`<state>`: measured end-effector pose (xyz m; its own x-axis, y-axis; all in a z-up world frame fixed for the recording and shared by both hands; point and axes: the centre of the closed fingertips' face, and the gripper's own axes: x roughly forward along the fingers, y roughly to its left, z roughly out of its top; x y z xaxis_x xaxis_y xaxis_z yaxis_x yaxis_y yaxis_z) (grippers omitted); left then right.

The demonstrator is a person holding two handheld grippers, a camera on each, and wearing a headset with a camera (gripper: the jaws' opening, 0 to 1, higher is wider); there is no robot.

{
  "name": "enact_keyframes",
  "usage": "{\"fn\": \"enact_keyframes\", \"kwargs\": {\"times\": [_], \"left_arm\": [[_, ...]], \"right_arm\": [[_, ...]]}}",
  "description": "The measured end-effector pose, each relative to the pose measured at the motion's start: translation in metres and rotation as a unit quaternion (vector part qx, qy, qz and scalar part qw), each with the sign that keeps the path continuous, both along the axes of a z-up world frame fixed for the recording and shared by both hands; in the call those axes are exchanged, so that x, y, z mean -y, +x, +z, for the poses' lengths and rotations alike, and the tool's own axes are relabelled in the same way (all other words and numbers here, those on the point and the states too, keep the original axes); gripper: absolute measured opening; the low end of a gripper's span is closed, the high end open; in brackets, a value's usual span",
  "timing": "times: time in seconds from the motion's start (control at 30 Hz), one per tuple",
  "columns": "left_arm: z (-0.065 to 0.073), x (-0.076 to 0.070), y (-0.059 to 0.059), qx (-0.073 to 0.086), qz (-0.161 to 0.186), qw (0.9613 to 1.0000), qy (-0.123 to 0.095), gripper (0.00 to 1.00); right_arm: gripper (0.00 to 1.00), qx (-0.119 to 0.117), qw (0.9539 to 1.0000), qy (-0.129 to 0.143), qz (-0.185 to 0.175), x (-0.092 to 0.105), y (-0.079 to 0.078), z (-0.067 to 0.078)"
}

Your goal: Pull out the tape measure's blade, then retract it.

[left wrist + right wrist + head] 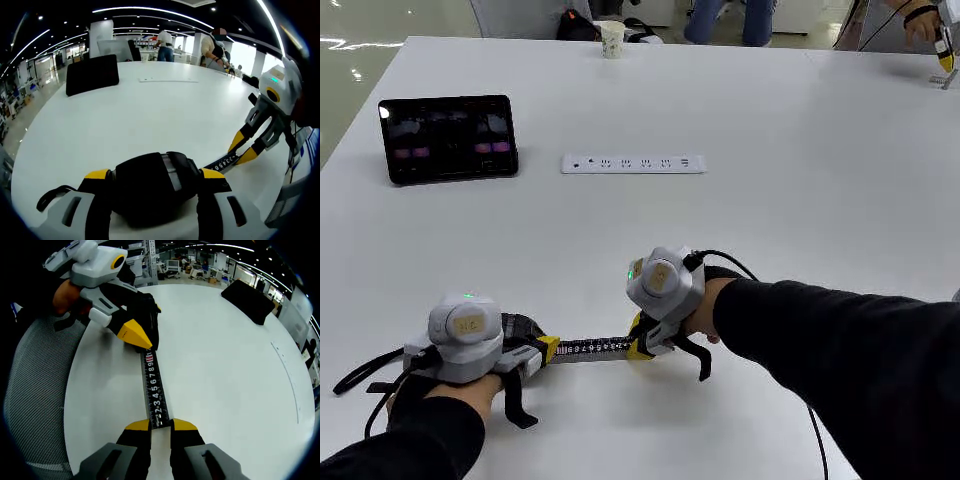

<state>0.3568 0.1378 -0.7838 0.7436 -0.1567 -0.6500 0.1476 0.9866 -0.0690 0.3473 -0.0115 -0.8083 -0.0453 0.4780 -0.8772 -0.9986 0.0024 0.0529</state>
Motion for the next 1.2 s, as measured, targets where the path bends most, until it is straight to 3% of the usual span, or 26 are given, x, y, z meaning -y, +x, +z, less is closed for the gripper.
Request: {"fn": "enact_keyframes", "kwargs": {"times": [1.2], "left_arm": [[-0.001, 0.0, -0.001, -0.001, 0.001, 1.0, -0.002, 0.65]], "right_arm": [[0.11, -0.002, 1.0, 0.007, -0.003, -0.016, -0.001, -0.002]]}}
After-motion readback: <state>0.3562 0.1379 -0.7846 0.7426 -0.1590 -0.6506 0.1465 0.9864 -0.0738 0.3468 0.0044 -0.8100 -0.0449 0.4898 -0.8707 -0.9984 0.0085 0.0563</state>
